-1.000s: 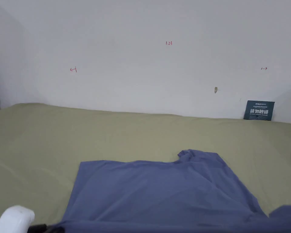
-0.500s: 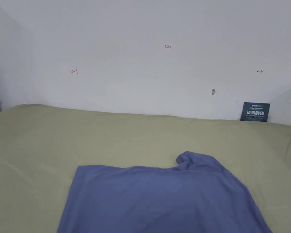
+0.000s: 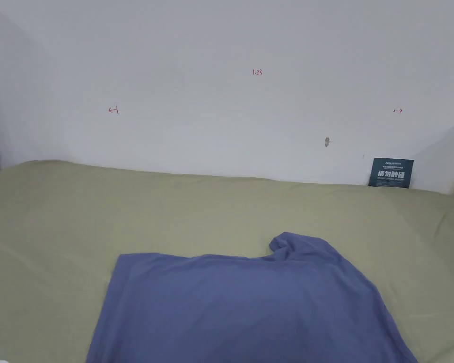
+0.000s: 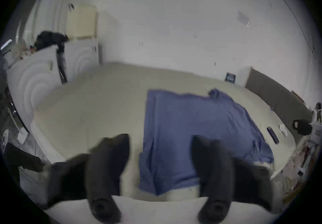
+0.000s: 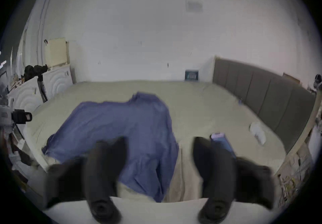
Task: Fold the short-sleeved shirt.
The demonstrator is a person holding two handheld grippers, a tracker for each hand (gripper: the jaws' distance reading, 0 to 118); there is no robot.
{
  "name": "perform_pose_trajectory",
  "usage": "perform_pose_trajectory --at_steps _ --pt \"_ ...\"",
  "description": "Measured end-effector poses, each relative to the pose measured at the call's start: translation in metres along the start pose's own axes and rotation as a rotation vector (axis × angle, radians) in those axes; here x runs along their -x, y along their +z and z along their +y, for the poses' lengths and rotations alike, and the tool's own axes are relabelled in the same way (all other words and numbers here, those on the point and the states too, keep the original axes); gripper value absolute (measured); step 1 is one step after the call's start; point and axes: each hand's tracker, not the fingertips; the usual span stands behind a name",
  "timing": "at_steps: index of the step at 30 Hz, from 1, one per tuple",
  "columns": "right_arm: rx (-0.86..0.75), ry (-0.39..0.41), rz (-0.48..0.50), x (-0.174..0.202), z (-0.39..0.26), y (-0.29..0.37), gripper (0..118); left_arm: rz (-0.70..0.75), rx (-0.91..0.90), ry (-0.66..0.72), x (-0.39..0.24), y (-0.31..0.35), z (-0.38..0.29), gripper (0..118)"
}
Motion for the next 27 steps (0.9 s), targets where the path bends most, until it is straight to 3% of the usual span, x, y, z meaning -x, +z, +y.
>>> perform_pose_trajectory --at_steps 2,3,5,10,13,14,15,16,17,24,26,27 --pt "-0.034 0.03 -0.044 0.013 0.002 0.009 6 0.019 -0.022 -0.053 -0.007 0.002 -0.004 11" --pt "-0.076 0.045 -0.086 0.018 0.002 0.017 0 0.043 -0.029 -0.076 -0.012 0.005 -0.008 0" --pt "-0.058 0.029 -0.023 0.023 0.0 0.024 0 -0.006 -0.017 -0.066 -0.017 0.008 -0.018 0" --pt "-0.007 0.005 0.008 0.035 -0.009 0.027 0 -0.037 0.077 -0.105 -0.021 0.003 -0.038 0" --pt "0.037 0.014 0.033 0.038 -0.016 0.025 0 -0.106 0.261 -0.112 -0.01 -0.011 -0.038 1" --pt "0.042 0.016 0.036 0.038 -0.018 0.021 0 -0.123 0.3 -0.1 -0.006 -0.016 -0.04 7" --pt "0.051 0.014 0.046 0.037 -0.02 0.02 0 -0.149 0.345 -0.089 0.0 -0.023 -0.042 25" --pt "0.059 0.01 0.053 0.037 -0.021 0.018 0 -0.169 0.415 -0.092 0.006 -0.033 -0.044 69" --pt "0.066 0.004 0.055 0.037 -0.021 0.016 0 -0.163 0.449 -0.067 0.01 -0.041 -0.045 94" --pt "0.151 -0.008 0.064 0.029 -0.024 -0.011 0 -0.107 0.604 -0.018 0.031 -0.112 -0.064 95" --pt "0.184 -0.01 0.057 0.026 -0.025 -0.019 0 -0.114 0.618 0.026 0.036 -0.124 -0.065 86" --pt "0.227 -0.017 0.057 0.023 -0.026 -0.025 0 -0.12 0.625 0.042 0.037 -0.128 -0.067 73"
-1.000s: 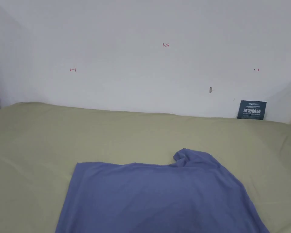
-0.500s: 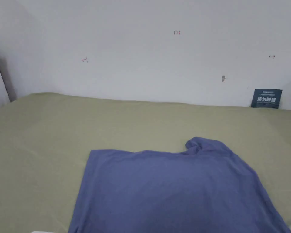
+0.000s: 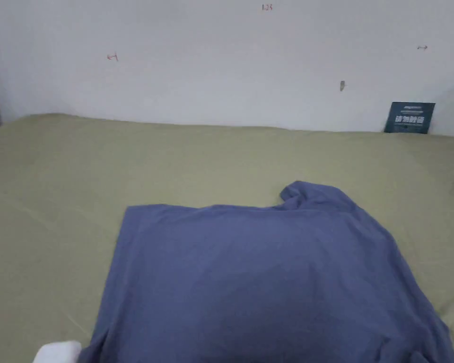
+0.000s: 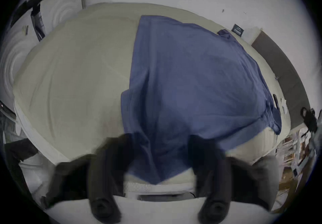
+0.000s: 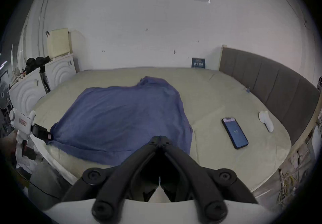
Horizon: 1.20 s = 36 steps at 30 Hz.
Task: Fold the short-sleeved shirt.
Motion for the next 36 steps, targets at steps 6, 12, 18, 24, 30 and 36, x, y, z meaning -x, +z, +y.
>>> perform_pose_trajectory --at_steps 6,12,18,24,30,36 --pt "0.322 -0.003 0.062 -0.029 -0.002 -0.053 52 0.017 -0.019 0.017 -0.001 0.004 -0.003 6" --pt "0.479 0.083 0.066 -0.029 -0.021 -0.112 87 0.003 -0.034 0.052 0.003 0.006 -0.003 6" --pt "0.446 0.11 0.039 -0.034 -0.04 -0.121 4 -0.001 -0.047 0.065 -0.001 0.01 -0.004 6" --pt "0.375 0.126 0.04 -0.024 -0.019 -0.091 4 0.0 -0.079 0.061 0.005 0.017 -0.006 6" --pt "0.363 0.052 0.082 -0.036 0.039 -0.095 4 -0.083 -0.124 0.134 0.0 0.047 0.035 6" --pt "0.421 -0.005 0.095 -0.053 0.105 -0.151 4 -0.097 -0.165 0.165 -0.006 0.043 0.114 6"
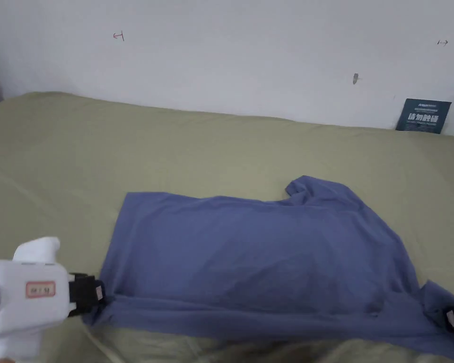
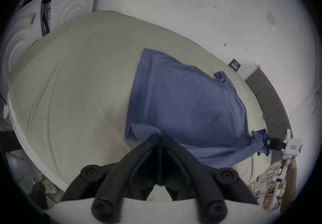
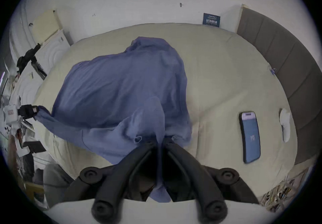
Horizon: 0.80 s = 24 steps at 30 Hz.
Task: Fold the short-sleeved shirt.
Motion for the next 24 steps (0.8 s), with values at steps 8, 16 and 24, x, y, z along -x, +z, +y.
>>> perform_pose_trajectory --at_steps 8,16,24 --pt "0.113 -0.119 0.017 -0.008 0.084 -0.071 4 0.051 0.05 -0.085 -0.019 -0.058 0.07 6" --pt "-0.156 -0.254 0.036 -0.018 0.052 -0.081 87 0.018 -0.109 0.014 0.015 -0.084 0.062 90" --pt "-0.599 0.115 -0.046 0.034 -0.042 0.015 81 0.011 -0.402 -0.2 0.002 0.006 -0.041 85"
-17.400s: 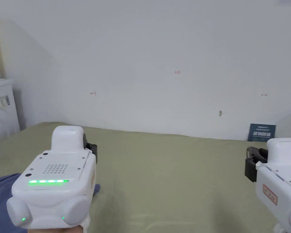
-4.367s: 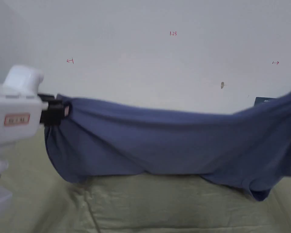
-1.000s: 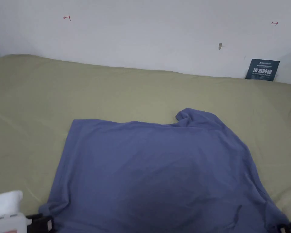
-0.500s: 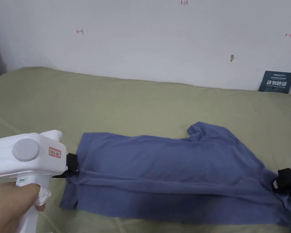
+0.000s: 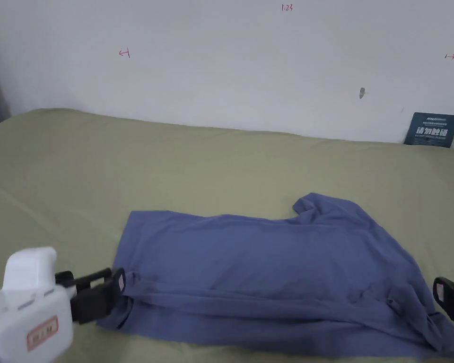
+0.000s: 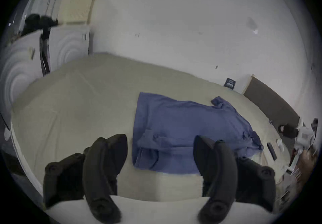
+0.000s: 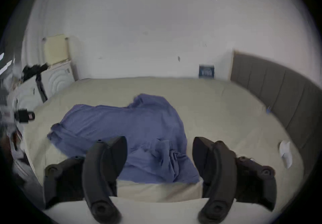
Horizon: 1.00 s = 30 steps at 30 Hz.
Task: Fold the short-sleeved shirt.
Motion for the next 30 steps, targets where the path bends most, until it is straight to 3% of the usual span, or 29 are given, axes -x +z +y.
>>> perform_pose_trajectory --at_steps 2,3,4,5,6,8,13,14,15,16,17,21,26,27,30 --pt "-0.01 0.071 -0.002 0.017 -0.01 0.025 58 0.015 -0.039 -0.065 -0.015 0.029 -0.019 61" --pt "-0.002 0.112 -0.021 0.029 -0.013 0.036 40 0.028 -0.031 -0.117 -0.02 0.038 -0.028 40" --pt "0.002 0.146 -0.05 0.038 -0.018 0.046 6 0.03 -0.02 -0.164 -0.024 0.044 -0.037 11" --pt "-0.012 0.177 -0.083 0.047 -0.024 0.056 0 0.036 -0.017 -0.191 -0.025 0.05 -0.045 4" --pt "-0.019 0.158 -0.074 0.052 -0.031 0.066 0 0.009 -0.007 -0.205 -0.025 0.055 -0.055 0" --pt "-0.019 0.095 -0.004 0.055 -0.038 0.075 0 -0.005 0.03 -0.215 -0.026 0.062 -0.067 0" --pt "-0.029 0.073 0.009 0.06 -0.027 0.076 0 -0.039 0.137 -0.172 -0.027 0.035 -0.057 1" --pt "-0.03 0.059 0.011 0.059 -0.026 0.077 0 -0.037 0.163 -0.143 -0.025 0.023 -0.052 10" --pt "-0.031 0.049 0.012 0.056 -0.025 0.076 0 -0.029 0.165 -0.119 -0.021 0.011 -0.048 31" --pt "-0.029 0.044 0.018 0.053 -0.023 0.075 0 -0.031 0.195 -0.101 -0.017 -0.003 -0.043 70" --pt "-0.03 0.045 0.018 0.049 -0.022 0.074 0 -0.011 0.202 -0.08 -0.015 -0.017 -0.038 88" --pt "-0.019 0.074 -0.01 0.03 -0.017 0.07 0 0.03 0.232 -0.018 0.004 -0.079 -0.024 88" --pt "0.021 0.021 -0.06 0.0 -0.019 0.067 0 0.084 0.349 0.06 0.011 -0.131 -0.022 86" --pt "0.034 0.003 -0.069 -0.007 -0.02 0.065 0 0.062 0.377 0.085 0.013 -0.139 -0.023 84" --pt "0.104 -0.068 -0.086 -0.029 -0.028 0.052 0 0.102 0.373 0.054 0.014 -0.148 -0.026 59"
